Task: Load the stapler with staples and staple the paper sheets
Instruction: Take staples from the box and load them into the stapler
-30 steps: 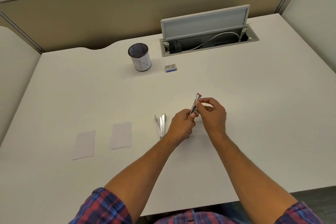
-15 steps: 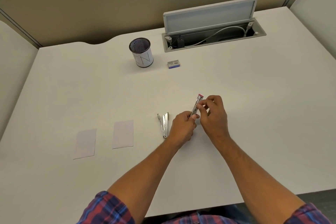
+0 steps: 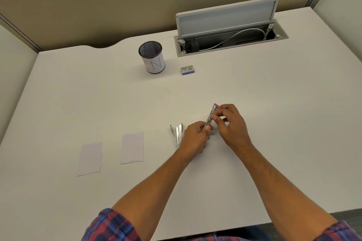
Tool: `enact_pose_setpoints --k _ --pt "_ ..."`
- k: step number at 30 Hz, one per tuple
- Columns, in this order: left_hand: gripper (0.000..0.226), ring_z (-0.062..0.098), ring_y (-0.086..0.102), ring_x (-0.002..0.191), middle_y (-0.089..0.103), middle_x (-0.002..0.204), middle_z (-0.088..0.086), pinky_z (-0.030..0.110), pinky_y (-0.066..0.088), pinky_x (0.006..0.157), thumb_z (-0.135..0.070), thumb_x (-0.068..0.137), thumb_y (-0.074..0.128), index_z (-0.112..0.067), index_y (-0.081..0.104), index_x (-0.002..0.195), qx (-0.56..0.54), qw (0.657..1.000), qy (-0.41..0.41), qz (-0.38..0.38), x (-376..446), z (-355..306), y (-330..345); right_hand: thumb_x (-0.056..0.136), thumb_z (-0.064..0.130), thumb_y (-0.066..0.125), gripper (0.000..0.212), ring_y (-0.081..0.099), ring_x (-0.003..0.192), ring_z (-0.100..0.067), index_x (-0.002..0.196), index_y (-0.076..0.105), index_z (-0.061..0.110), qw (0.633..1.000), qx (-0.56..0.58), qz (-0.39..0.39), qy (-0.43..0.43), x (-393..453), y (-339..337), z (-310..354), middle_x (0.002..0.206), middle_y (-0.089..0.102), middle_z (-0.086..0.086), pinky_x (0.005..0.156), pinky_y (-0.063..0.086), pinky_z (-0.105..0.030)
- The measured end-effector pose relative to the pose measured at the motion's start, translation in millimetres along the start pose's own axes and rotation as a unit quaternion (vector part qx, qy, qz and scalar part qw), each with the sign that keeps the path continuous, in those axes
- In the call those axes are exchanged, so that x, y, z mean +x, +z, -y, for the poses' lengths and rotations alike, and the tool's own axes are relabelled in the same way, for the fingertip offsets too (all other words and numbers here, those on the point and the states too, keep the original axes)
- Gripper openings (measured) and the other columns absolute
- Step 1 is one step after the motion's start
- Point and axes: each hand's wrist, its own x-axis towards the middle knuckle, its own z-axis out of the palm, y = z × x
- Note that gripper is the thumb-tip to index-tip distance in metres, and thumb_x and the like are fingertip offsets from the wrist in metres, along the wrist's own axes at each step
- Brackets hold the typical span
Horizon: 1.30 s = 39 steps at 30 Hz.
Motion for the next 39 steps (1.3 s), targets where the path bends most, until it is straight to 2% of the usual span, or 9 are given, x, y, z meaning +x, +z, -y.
enact_pose_setpoints --k 3,8,15,23,27,31,35,37,39 --pt "0.023 0.011 0.038 0.046 0.052 0.065 0.0 0.018 0.031 0.042 -0.024 0.105 0.049 -0.011 0.068 0.109 0.0 1.0 0.003 0.004 1.6 2.2 0.6 0.092 0.008 0.073 0.006 0.064 0.102 -0.008 0.095 0.076 0.013 1.0 0.0 -0.019 0.015 -1.9 1.3 -3.8 0.111 0.052 0.012 0.073 0.05 -0.015" --pt "0.022 0.009 0.036 0.044 0.051 0.062 -0.002 0.018 0.029 0.041 -0.024 0.105 0.05 -0.012 0.068 0.107 -0.021 1.0 -0.002 0.0 0.5 6.4 -0.9 0.09 0.007 0.075 0.006 0.06 0.094 0.009 0.095 0.076 0.012 0.999 0.003 -0.037 0.003 -5.1 7.3 -1.4 0.112 0.051 0.01 0.069 0.042 -0.004" --pt "0.021 0.009 0.034 0.044 0.05 0.061 -0.001 0.018 0.027 0.042 -0.025 0.105 0.049 -0.015 0.068 0.105 -0.046 0.999 -0.017 0.001 -7.5 12.7 -1.0 0.09 0.005 0.074 0.008 0.061 0.091 0.01 0.095 0.072 0.011 0.999 -0.007 -0.036 -0.028 -16.2 13.4 0.3 0.115 0.051 0.005 0.068 0.045 -0.004" --pt "0.026 0.008 0.034 0.041 0.05 0.06 -0.003 0.017 0.027 0.042 -0.025 0.106 0.046 -0.01 0.067 0.109 -0.04 0.999 -0.018 0.009 -11.3 11.0 -6.6 0.088 0.004 0.077 0.012 0.056 0.111 0.006 0.096 0.073 0.012 0.993 -0.015 -0.041 -0.112 -22.1 9.0 -0.1 0.114 0.059 0.005 0.084 0.05 -0.013" --pt "0.024 0.008 0.035 0.04 0.05 0.059 -0.003 0.018 0.028 0.041 -0.025 0.105 0.047 -0.011 0.067 0.107 -0.032 0.999 -0.012 0.008 -14.0 11.0 -8.7 0.088 0.007 0.075 0.004 0.063 0.094 -0.011 0.091 0.073 0.005 0.979 -0.045 -0.086 -0.177 -25.9 9.3 -3.1 0.105 0.061 0.001 0.081 0.051 -0.015" --pt "0.023 0.008 0.036 0.039 0.052 0.058 -0.003 0.017 0.029 0.041 -0.027 0.105 0.05 -0.014 0.068 0.104 -0.025 1.0 -0.007 -0.002 -16.6 10.3 -12.8 0.086 -0.001 0.08 0.01 0.066 0.093 -0.017 0.093 0.075 0.005 0.968 -0.067 -0.081 -0.227 -28.0 10.2 -2.8 0.1 0.069 -0.001 0.085 0.051 -0.017" --pt "0.023 0.01 0.047 0.049 0.057 0.064 -0.004 0.022 0.037 0.047 -0.027 0.102 0.05 -0.017 0.071 0.101 0.045 0.999 0.003 -0.026 -20.9 4.4 -18.2 0.09 0.006 0.077 0.01 0.063 0.09 -0.003 0.094 0.075 0.015 0.984 -0.038 -0.063 -0.16 -28.9 8.5 3.9 0.094 0.073 0.01 0.078 0.043 -0.01" --pt "0.023 0.015 0.054 0.06 0.062 0.071 -0.003 0.027 0.043 0.057 -0.029 0.101 0.051 -0.018 0.072 0.099 0.129 0.991 0.016 -0.038 -22.8 -2.5 -21.4 0.09 0.011 0.078 0.01 0.063 0.084 0.0 0.094 0.075 0.02 0.995 -0.002 -0.056 -0.088 -30.2 8.6 7.0 0.092 0.072 0.018 0.067 0.043 -0.013" --pt "0.024 0.019 0.058 0.067 0.063 0.073 -0.001 0.029 0.041 0.057 -0.03 0.1 0.051 -0.015 0.068 0.091 0.239 0.97 0.028 -0.044 -23.8 -10.6 -24.8 0.089 0.012 0.08 0.012 0.063 0.079 -0.003 0.092 0.076 0.023 0.996 0.065 -0.05 -0.019 -32.3 12.6 8.8 0.088 0.073 0.021 0.066 0.044 -0.015"
